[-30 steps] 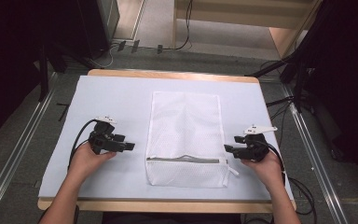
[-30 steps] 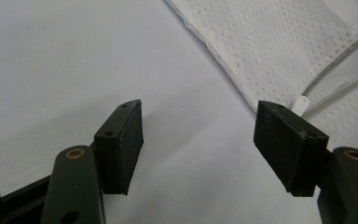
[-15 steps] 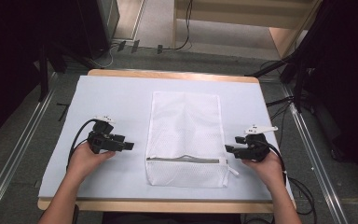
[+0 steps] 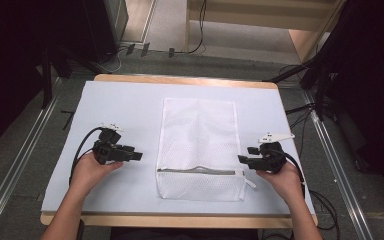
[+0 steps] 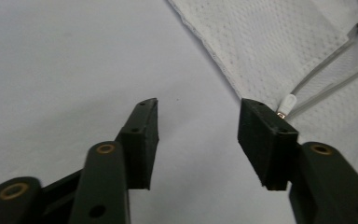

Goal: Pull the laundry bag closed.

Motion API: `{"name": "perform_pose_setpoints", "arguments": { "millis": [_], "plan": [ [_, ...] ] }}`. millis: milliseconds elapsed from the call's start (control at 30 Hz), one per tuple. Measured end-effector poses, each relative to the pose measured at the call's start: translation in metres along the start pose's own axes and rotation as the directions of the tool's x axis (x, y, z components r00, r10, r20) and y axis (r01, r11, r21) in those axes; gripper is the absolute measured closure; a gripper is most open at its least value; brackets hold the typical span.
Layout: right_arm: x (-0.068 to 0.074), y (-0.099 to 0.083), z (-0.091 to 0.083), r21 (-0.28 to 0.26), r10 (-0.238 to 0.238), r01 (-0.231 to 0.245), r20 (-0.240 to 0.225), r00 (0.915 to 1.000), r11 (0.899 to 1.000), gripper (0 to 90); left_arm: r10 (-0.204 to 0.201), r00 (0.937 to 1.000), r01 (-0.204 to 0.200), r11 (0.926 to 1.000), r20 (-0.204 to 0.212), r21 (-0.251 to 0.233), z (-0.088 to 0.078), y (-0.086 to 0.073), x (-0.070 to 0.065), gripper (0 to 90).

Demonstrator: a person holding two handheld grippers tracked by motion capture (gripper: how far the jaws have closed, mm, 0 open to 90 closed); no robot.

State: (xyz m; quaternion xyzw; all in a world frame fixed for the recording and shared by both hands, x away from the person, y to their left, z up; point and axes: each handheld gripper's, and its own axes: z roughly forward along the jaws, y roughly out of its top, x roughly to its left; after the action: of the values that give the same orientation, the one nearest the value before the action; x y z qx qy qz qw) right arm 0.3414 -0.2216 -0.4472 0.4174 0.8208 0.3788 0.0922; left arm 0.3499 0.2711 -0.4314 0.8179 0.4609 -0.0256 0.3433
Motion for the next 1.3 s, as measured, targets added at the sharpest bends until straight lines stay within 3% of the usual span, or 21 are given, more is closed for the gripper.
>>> {"name": "perform_pose_setpoints", "arguments": {
  "millis": [100, 267, 333, 467, 567, 667, 833, 1000, 1300],
  "plan": [
    [0.006, 0.006, 0.001, 0.000, 0.008, -0.008, -0.028, 0.9996, 1.000, 50.8, -0.006, 1.0000, 0.006, 0.9998, 0.000, -0.017, -0.004, 0.000, -0.001, 58.2],
    [0.012, 0.013, 0.005, 0.001, -0.008, 0.008, -0.035, 0.9993, 1.000, 51.7, -0.008, 0.9995, 0.009, 0.9994, 0.031, -0.034, -0.010, 0.001, -0.001, 81.5],
    [0.016, 0.016, 0.008, 0.008, -0.024, 0.024, -0.044, 0.9988, 1.000, 52.6, -0.007, 0.9984, 0.009, 0.9992, 0.057, -0.040, -0.009, 0.003, -0.001, 84.8],
    [0.022, 0.021, 0.005, -0.002, -0.011, 0.011, -0.050, 0.9987, 1.000, 57.3, 0.004, 0.9966, -0.003, 0.9999, 0.082, -0.012, -0.004, 0.004, -0.005, 90.0],
    [0.029, 0.024, 0.003, -0.024, -0.030, 0.028, -0.070, 0.9971, 0.999, 62.6, 0.020, 0.9968, -0.019, 0.9996, 0.078, -0.021, -0.003, 0.006, -0.009, 90.0],
    [0.035, 0.027, 0.005, -0.025, -0.022, 0.020, -0.096, 0.9951, 0.999, 60.9, 0.019, 0.9971, -0.019, 0.9998, 0.073, -0.009, -0.001, 0.005, -0.010, 84.5],
    [0.045, 0.030, 0.009, -0.011, -0.041, 0.040, -0.101, 0.9940, 0.999, 59.5, 0.045, 0.9975, -0.045, 0.9990, 0.054, 0.001, 0.000, 0.004, -0.010, 81.2],
    [0.051, 0.032, 0.015, 0.005, -0.078, 0.079, -0.103, 0.9916, 0.997, 56.0, 0.036, 0.9972, -0.035, 0.9993, 0.066, -0.017, 0.000, 0.003, -0.008, 70.8],
    [0.066, 0.042, 0.019, 0.010, -0.089, 0.091, -0.134, 0.9870, 0.996, 59.5, 0.033, 0.9978, -0.033, 0.9993, 0.058, -0.017, -0.003, 0.000, -0.011, 66.1]
  ]
}}
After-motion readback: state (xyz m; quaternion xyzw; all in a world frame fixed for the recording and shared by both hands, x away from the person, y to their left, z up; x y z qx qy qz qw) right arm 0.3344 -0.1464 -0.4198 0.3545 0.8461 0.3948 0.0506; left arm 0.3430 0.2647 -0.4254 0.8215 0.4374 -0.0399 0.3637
